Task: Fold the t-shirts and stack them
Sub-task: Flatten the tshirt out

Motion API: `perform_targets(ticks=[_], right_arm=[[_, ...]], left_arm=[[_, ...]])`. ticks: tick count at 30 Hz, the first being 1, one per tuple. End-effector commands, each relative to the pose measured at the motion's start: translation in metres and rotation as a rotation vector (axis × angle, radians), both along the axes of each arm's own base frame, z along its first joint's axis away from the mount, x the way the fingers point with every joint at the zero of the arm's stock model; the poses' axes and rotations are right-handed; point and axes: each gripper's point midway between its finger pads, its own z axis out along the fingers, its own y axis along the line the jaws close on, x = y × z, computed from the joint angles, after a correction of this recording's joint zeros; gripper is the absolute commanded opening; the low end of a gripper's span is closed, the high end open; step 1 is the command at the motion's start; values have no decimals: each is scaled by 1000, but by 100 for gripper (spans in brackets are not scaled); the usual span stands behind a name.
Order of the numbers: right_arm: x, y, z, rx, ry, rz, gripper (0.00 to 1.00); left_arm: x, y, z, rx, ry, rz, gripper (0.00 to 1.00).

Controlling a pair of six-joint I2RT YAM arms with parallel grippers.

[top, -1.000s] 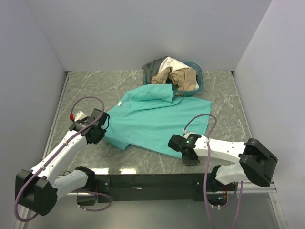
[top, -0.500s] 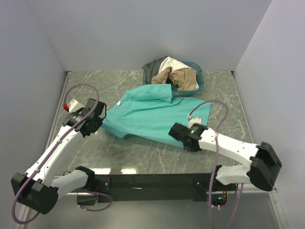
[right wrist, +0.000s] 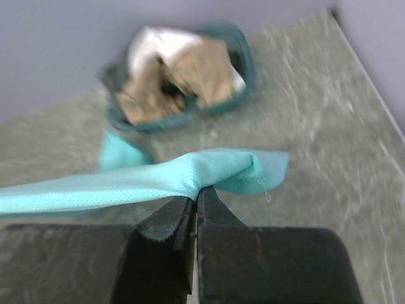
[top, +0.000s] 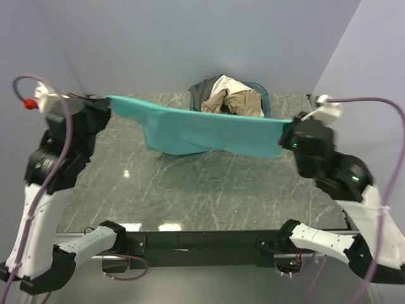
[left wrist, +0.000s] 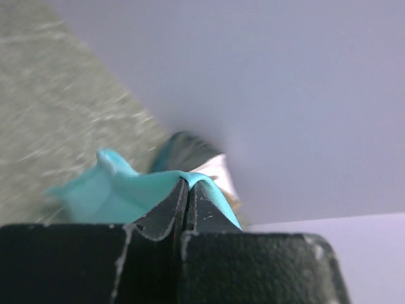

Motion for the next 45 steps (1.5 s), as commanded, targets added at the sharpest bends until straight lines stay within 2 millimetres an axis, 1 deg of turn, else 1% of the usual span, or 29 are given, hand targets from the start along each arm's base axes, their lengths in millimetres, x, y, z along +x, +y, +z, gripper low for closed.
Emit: perform_targets(ticks=[1, 3, 6, 8, 9, 11, 12, 13, 16, 19, 20, 23, 26, 28, 29, 31, 32, 33, 34, 35, 36, 37, 38, 39, 41, 42, 43, 44, 45], right_arm=[[-19, -25, 88, -9, -237, 70, 0], [-38, -31, 121, 8, -309, 148, 0], [-56, -38, 145, 15, -348, 211, 0], [-65, -44, 155, 39, -376, 222, 0], [-73, -49, 167, 51, -410, 232, 0], [-83, -38, 181, 62, -446, 335, 0], [-95, -40, 194, 58, -485, 384, 0], [-105, -24, 201, 66, -508, 498, 0], [-124, -23, 214, 86, -565, 576, 0], [-125, -25, 212, 105, -569, 567, 0], [-118, -22, 203, 108, -542, 551, 0], [-110, -18, 197, 125, -529, 526, 0], [-82, -12, 173, 124, -458, 433, 0], [-50, -4, 140, 69, -368, 340, 1], [-33, 4, 113, 45, -298, 299, 1], [-9, 10, 76, -8, -208, 220, 1], [8, 14, 36, -39, -122, 185, 2], [20, 18, 19, -40, -94, 176, 2], [34, 38, -9, -30, -22, 254, 2], [50, 30, -54, -66, 72, 235, 1], [66, 39, -64, -56, 65, 261, 1], [81, 46, -97, -66, 140, 278, 1], [93, 36, -119, -58, 196, 249, 0], [106, 38, -149, -75, 284, 247, 0], [123, 34, -172, -110, 333, 242, 0], [133, 30, -194, -132, 390, 231, 0], [138, 27, -203, -152, 415, 225, 0], [144, 24, -206, -183, 427, 223, 0], [149, 21, -219, -205, 462, 213, 0]], left_arm=[[-38, 16, 96, 18, -280, -25, 1], [-55, 14, 128, 14, -382, -69, 1], [-100, 21, 187, 43, -571, -120, 1], [-122, 26, 208, 49, -652, -133, 1], [-132, 28, 218, 50, -692, -138, 1], [-157, 33, 237, 58, -770, -152, 1], [-169, 36, 246, 64, -809, -152, 1], [-179, 37, 251, 68, -834, -160, 1], [-203, 43, 262, 74, -898, -165, 1], [-209, 49, 263, 75, -921, -141, 1], [-209, 50, 261, 77, -917, -129, 1], [-187, 52, 248, 83, -854, -87, 1], [-137, 58, 211, 80, -699, 20, 1], [-88, 59, 169, 102, -538, 111, 1], [-70, 57, 150, 121, -476, 127, 2], [-18, 49, 90, 182, -288, 170, 1], [-2, 45, 68, 205, -226, 179, 1], [20, 39, 33, 241, -144, 179, 1], [43, 37, 1, 282, -55, 207, 1], [56, 35, -20, 303, -3, 219, 1], [71, 31, -49, 332, 54, 221, 1], [93, 24, -82, 378, 131, 211, 1], [106, 20, -107, 406, 179, 197, 1], [128, 11, -137, 449, 238, 160, 0], [150, -4, -165, 475, 293, 85, 0], [164, -11, -197, 499, 364, 62, 0], [169, -13, -211, 510, 402, 54, 0], [178, -16, -214, 512, 411, 49, 0], [186, -19, -241, 536, 472, 40, 0]])
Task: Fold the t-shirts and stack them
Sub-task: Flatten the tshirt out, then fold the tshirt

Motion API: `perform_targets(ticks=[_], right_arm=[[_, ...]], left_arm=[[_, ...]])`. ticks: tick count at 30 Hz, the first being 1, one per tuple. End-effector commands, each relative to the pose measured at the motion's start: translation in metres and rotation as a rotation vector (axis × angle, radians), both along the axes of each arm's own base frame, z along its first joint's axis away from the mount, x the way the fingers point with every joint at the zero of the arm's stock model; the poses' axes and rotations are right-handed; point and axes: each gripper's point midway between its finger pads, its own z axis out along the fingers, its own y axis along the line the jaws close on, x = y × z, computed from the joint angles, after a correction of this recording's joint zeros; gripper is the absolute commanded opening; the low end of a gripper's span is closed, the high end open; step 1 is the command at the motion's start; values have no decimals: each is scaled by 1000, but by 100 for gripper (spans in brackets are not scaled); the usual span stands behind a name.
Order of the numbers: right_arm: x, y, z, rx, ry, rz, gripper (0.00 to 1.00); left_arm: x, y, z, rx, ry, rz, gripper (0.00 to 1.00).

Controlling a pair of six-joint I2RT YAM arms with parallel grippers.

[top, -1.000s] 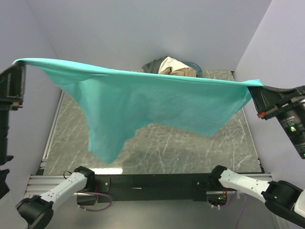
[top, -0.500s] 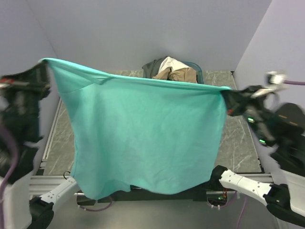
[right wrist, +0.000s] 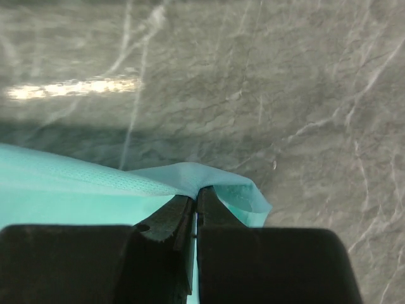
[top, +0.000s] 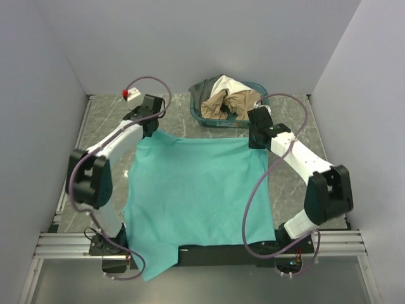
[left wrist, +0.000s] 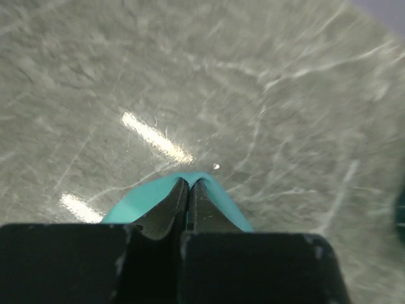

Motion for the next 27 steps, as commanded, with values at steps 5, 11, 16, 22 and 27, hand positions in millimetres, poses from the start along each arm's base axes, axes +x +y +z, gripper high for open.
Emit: perform_targets(ticks=[5, 11, 16, 22, 27], right_arm=[[51, -7, 13, -37, -92, 26, 0], [55, -20, 10, -73, -75, 26, 0], [50, -24, 7, -121, -55, 77, 0], [51, -40, 15, -251, -92, 127, 0], [54, -39, 25, -255, -151, 148, 0]], left_arm=[[42, -9, -6, 18, 14, 9, 0], [37, -11, -12, -9, 34, 8, 0], [11, -13, -14, -79, 63, 13, 0], [-42, -14, -33, -183, 110, 49, 0], [-79, -18, -21, -246, 80, 73, 0]])
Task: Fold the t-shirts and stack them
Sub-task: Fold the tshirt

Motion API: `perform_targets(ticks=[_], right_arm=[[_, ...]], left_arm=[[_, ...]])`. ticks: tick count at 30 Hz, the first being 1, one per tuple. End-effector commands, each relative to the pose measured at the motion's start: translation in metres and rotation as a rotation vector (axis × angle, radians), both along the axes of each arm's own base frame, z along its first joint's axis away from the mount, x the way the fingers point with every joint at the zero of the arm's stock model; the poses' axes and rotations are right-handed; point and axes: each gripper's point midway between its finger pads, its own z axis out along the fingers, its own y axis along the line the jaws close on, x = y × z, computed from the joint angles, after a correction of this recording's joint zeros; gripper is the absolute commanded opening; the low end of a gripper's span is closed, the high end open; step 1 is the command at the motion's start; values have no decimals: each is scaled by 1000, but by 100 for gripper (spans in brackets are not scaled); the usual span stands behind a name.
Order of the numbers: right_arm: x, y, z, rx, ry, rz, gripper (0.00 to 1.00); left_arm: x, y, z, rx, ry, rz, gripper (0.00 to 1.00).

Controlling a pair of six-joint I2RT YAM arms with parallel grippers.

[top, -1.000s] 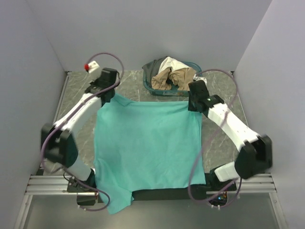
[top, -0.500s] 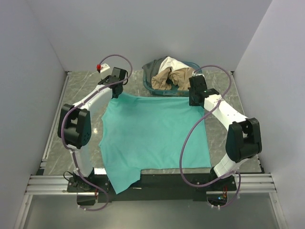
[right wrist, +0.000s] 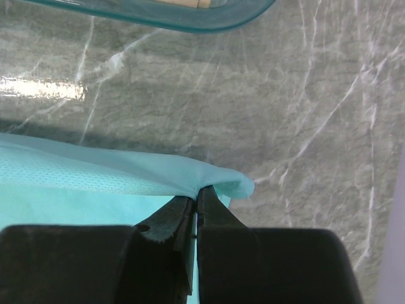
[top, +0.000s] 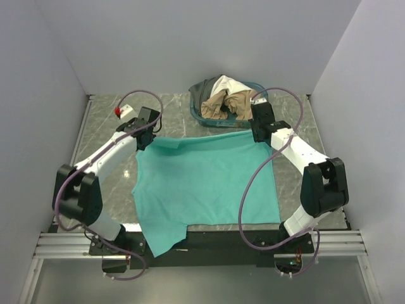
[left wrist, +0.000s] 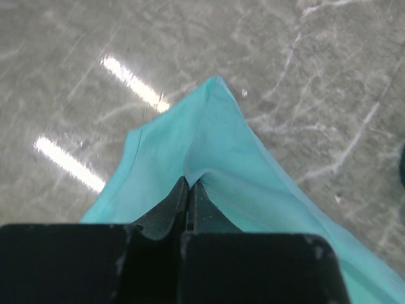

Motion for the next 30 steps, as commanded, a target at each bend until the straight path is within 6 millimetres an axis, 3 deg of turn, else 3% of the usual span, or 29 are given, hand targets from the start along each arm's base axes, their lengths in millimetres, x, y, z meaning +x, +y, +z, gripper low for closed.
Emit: perform_targets(ticks=[1, 3, 10, 15, 21, 27, 29, 30], right_arm=[[7, -5, 29, -36, -114, 33, 0], [5, -7, 30, -43, -123, 34, 0], [3, -19, 31, -101, -138, 9, 0], [-1, -20, 29, -126, -130, 28, 0], [-25, -25, 13, -255, -94, 19, 4], [-65, -50, -12, -296, -11, -175, 5], [-87, -52, -17, -277, 22, -222, 11], [-95, -51, -19, -267, 18, -247, 39]], left_arm=[[-30, -10, 12, -82, -28, 53, 0], [-43, -11, 17, -94, -36, 57, 0], [-108, -14, -2, -81, 22, 142, 0], [-131, -25, -7, -99, 44, 108, 0], [-151, -28, -20, -117, 88, 99, 1], [-173, -43, -36, -175, 147, 23, 1], [-184, -51, -41, -191, 156, -19, 16], [-190, -55, -44, -205, 173, -38, 25]])
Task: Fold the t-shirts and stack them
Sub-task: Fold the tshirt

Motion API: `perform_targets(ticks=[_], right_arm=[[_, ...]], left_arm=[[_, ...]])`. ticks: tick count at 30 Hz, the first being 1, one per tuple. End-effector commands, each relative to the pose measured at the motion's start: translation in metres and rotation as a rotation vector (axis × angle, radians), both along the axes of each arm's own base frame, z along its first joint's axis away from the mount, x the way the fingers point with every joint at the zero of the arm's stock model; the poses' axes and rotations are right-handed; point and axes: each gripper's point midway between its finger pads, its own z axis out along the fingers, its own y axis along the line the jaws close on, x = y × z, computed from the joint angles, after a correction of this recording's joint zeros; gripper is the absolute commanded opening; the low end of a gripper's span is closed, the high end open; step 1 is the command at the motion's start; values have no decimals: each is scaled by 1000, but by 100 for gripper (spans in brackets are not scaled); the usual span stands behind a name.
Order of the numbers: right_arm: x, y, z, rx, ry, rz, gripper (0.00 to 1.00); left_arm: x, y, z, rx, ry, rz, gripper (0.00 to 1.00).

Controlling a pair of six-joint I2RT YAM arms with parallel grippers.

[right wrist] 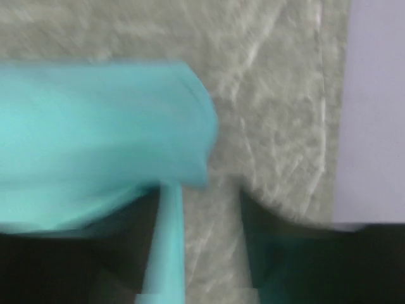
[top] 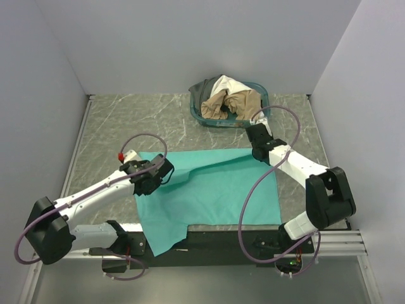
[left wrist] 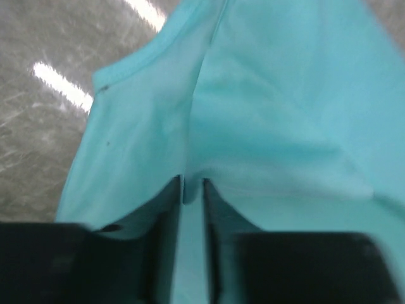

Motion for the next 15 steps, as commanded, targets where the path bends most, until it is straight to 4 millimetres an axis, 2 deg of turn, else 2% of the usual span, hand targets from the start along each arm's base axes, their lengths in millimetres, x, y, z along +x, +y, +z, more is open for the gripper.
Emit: perform_targets(ticks=[1, 2, 3, 4, 6, 7, 10, 11, 12, 13, 14, 15], right_arm=[[-38, -17, 10, -19, -58, -159, 72], [-42, -6, 20, -12, -87, -140, 88], [-42, -1, 28, 16, -106, -150, 88], [-45, -2, 35, 13, -117, -164, 88], [-50, -2, 49, 27, -143, -168, 89], [-48, -1, 58, 43, -171, -177, 89], [-49, 3, 77, 118, -241, -165, 90], [-48, 9, 88, 193, -292, -155, 90], [-46, 11, 95, 237, -326, -157, 95], [-45, 17, 96, 307, -356, -165, 98], [-41, 33, 105, 443, -389, -121, 100], [-40, 39, 101, 523, -379, -102, 100]], left_arm=[[-21, -15, -4, -71, 25, -49, 32], [-24, -17, 0, -86, 20, -57, 35], [-31, -12, 0, -68, 36, -52, 38], [-33, -12, 4, -68, 30, -58, 48], [-35, -7, 14, -63, 15, -41, 58], [-32, -2, 24, -49, -12, -30, 68], [-20, -2, 46, -53, -94, -37, 86], [-15, -3, 52, -57, -125, -41, 91], [-10, -4, 58, -58, -150, -48, 95], [-2, -11, 68, -72, -190, -62, 99], [5, -12, 72, -64, -216, -67, 99], [11, -15, 77, -67, -235, -75, 99]])
